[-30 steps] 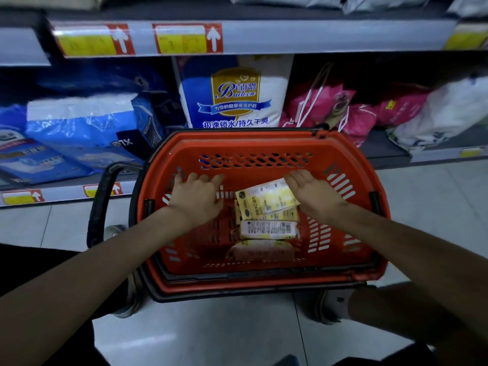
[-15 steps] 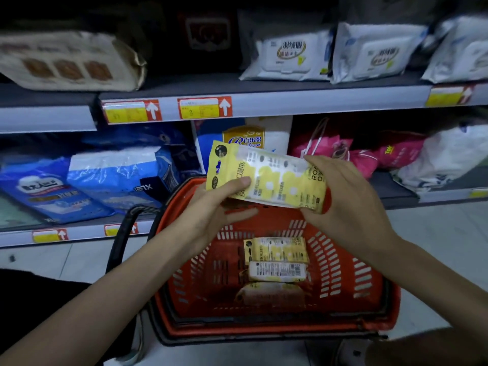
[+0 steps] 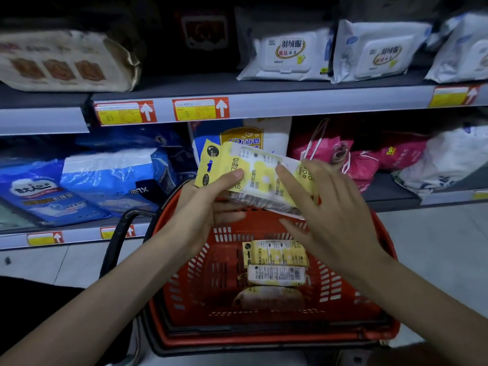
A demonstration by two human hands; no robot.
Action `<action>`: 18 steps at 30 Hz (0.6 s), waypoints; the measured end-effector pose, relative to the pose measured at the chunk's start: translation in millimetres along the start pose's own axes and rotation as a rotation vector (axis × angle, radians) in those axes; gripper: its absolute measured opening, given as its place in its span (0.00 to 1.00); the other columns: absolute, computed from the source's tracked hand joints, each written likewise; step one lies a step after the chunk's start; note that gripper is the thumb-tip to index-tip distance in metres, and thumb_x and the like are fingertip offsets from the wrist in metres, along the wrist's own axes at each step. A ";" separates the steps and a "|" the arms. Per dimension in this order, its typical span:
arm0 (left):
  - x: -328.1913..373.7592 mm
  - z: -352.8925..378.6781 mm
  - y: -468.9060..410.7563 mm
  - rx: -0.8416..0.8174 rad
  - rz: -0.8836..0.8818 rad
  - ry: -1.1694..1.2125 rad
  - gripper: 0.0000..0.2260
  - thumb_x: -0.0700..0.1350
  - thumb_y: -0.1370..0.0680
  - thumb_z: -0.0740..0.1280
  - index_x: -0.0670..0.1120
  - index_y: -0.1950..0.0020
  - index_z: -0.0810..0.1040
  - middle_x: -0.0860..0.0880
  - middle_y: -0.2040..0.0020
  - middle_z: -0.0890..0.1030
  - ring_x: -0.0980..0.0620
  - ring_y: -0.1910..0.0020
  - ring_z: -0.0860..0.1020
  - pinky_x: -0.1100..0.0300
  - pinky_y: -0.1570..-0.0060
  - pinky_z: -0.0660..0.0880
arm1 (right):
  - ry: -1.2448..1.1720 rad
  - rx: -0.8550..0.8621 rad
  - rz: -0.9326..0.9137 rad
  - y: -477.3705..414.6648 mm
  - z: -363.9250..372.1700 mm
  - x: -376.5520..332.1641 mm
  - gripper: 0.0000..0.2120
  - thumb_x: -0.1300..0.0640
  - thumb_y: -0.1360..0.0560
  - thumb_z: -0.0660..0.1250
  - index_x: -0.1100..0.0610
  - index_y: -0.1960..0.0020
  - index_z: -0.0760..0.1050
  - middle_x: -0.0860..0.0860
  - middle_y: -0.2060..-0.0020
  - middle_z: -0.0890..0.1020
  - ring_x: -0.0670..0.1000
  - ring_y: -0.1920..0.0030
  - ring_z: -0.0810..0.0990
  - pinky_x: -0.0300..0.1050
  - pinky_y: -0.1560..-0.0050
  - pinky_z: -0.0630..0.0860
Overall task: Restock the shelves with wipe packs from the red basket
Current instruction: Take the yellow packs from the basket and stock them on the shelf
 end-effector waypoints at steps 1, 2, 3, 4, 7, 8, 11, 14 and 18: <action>0.0 1.4 0.6 -0.003 -0.004 -0.004 0.16 0.49 0.25 0.75 0.45 0.39 0.82 0.41 0.50 0.88 0.41 0.55 0.88 0.59 0.66 0.82 | -0.001 -0.005 0.018 -0.6 2.4 -1.6 0.41 0.46 0.27 0.75 0.55 0.19 0.62 0.65 0.32 0.74 0.66 0.32 0.73 0.61 0.37 0.72; 0.1 2.7 1.4 -0.007 -0.008 -0.005 0.14 0.49 0.24 0.74 0.45 0.40 0.82 0.42 0.51 0.88 0.41 0.55 0.88 0.59 0.66 0.82 | 0.004 -0.006 0.027 -1.3 4.0 -3.5 0.41 0.46 0.27 0.76 0.55 0.20 0.63 0.64 0.33 0.75 0.65 0.33 0.74 0.60 0.39 0.73; 0.7 4.7 2.5 -0.014 -0.012 -0.004 0.13 0.49 0.23 0.73 0.46 0.40 0.82 0.43 0.51 0.88 0.41 0.55 0.88 0.59 0.66 0.82 | 0.016 -0.001 0.027 -2.3 3.8 -5.1 0.40 0.48 0.28 0.76 0.55 0.20 0.64 0.63 0.34 0.75 0.65 0.34 0.75 0.60 0.41 0.73; 1.5 7.5 3.9 -0.029 -0.016 -0.003 0.13 0.49 0.22 0.73 0.46 0.41 0.82 0.43 0.51 0.88 0.40 0.54 0.88 0.59 0.67 0.81 | 0.021 0.007 0.026 -3.2 3.6 -4.8 0.39 0.51 0.28 0.77 0.55 0.21 0.66 0.62 0.35 0.76 0.64 0.36 0.75 0.59 0.42 0.74; 3.6 19.1 7.0 -0.120 -0.039 0.037 0.14 0.56 0.18 0.65 0.48 0.44 0.83 0.42 0.48 0.87 0.43 0.58 0.88 0.59 0.69 0.81 | -0.185 0.015 0.108 -6.0 2.7 8.4 0.36 0.59 0.31 0.77 0.54 0.25 0.71 0.55 0.38 0.80 0.57 0.41 0.79 0.54 0.49 0.79; 5.5 20.6 7.6 -0.140 -0.045 0.063 0.18 0.60 0.17 0.62 0.48 0.44 0.83 0.42 0.48 0.87 0.44 0.60 0.87 0.59 0.69 0.81 | -0.348 0.008 0.166 -7.0 3.8 14.1 0.33 0.61 0.30 0.76 0.53 0.26 0.73 0.51 0.40 0.82 0.54 0.44 0.81 0.53 0.52 0.81; 12.7 22.5 7.3 -0.190 -0.057 0.119 0.31 0.68 0.21 0.59 0.44 0.33 0.79 0.41 0.46 0.86 0.45 0.54 0.87 0.58 0.65 0.82 | -0.968 -0.045 0.436 -7.8 15.0 31.1 0.23 0.62 0.25 0.75 0.49 0.32 0.77 0.43 0.47 0.85 0.44 0.49 0.84 0.45 0.57 0.83; 22.1 22.0 5.7 -0.209 -0.012 0.109 0.32 0.68 0.22 0.59 0.45 0.31 0.80 0.43 0.46 0.86 0.47 0.50 0.86 0.59 0.60 0.83 | -1.417 -0.162 0.699 -0.4 35.0 32.7 0.21 0.64 0.25 0.75 0.49 0.35 0.78 0.44 0.46 0.86 0.46 0.46 0.86 0.47 0.45 0.83; 23.3 21.6 5.5 -0.196 0.020 0.087 0.25 0.62 0.17 0.58 0.46 0.33 0.81 0.44 0.49 0.85 0.49 0.53 0.85 0.60 0.60 0.81 | -1.698 -0.297 0.907 14.0 49.8 26.1 0.17 0.60 0.24 0.72 0.47 0.37 0.79 0.49 0.43 0.86 0.54 0.42 0.85 0.62 0.36 0.78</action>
Point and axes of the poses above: each hand's wrist, its own y-axis away from the middle knuckle, its own z-axis out of the palm, x = y × z, the point moved 10 cm from there along -y, towards the middle knuckle
